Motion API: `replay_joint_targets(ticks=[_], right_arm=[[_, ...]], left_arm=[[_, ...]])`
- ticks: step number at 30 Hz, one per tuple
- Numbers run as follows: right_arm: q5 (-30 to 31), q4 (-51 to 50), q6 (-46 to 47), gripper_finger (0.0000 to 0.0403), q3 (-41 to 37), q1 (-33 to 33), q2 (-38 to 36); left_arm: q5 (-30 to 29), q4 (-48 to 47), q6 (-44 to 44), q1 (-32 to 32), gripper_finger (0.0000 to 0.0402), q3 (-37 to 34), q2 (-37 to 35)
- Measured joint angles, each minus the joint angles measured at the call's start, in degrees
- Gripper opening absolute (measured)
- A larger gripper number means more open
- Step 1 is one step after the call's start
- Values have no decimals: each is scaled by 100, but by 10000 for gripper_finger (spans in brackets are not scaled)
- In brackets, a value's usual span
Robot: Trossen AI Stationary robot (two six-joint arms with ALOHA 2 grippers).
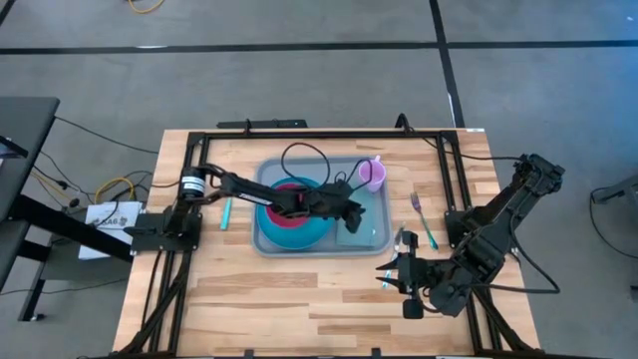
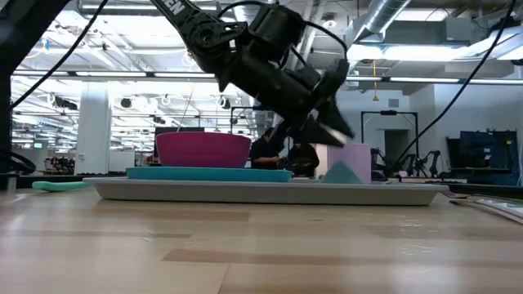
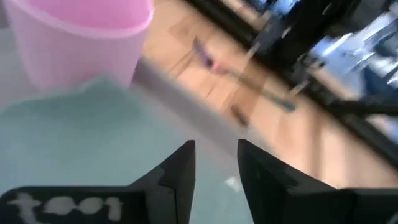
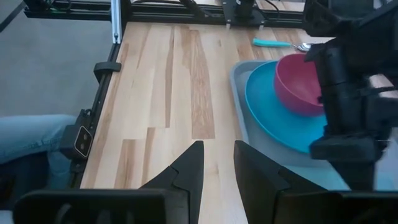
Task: Set up tray
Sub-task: Put the blue napkin on the gray tray to the left of the blue plate
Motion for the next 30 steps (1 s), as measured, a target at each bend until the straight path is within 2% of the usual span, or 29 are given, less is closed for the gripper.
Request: replay_joint_targets(ticks=[6,14,18,23,25,27,30], right_arm=[[2,7,2,82,0,-13,0],[7,23,4,82,0,-15,0],[9,24,4,82,0,-15,0],[9,20,4,82,0,-15,0],[9,12,3,82,0,-15,-1],[9,12,4,82,0,-15,0],[9,29,5,82,0,-15,0]], left_arm=[[-510,-892,59,-177,60,-4,23],[-490,-900,415,-203,3,-4,23],[-444,-1051,1815,-266,1,202,23],[-275,-1932,4395,-517,0,863,23],[-279,-2103,4856,-594,0,1043,23],[-393,-2124,4740,-622,0,1095,23],[-753,-2260,3906,-553,0,1067,23]])
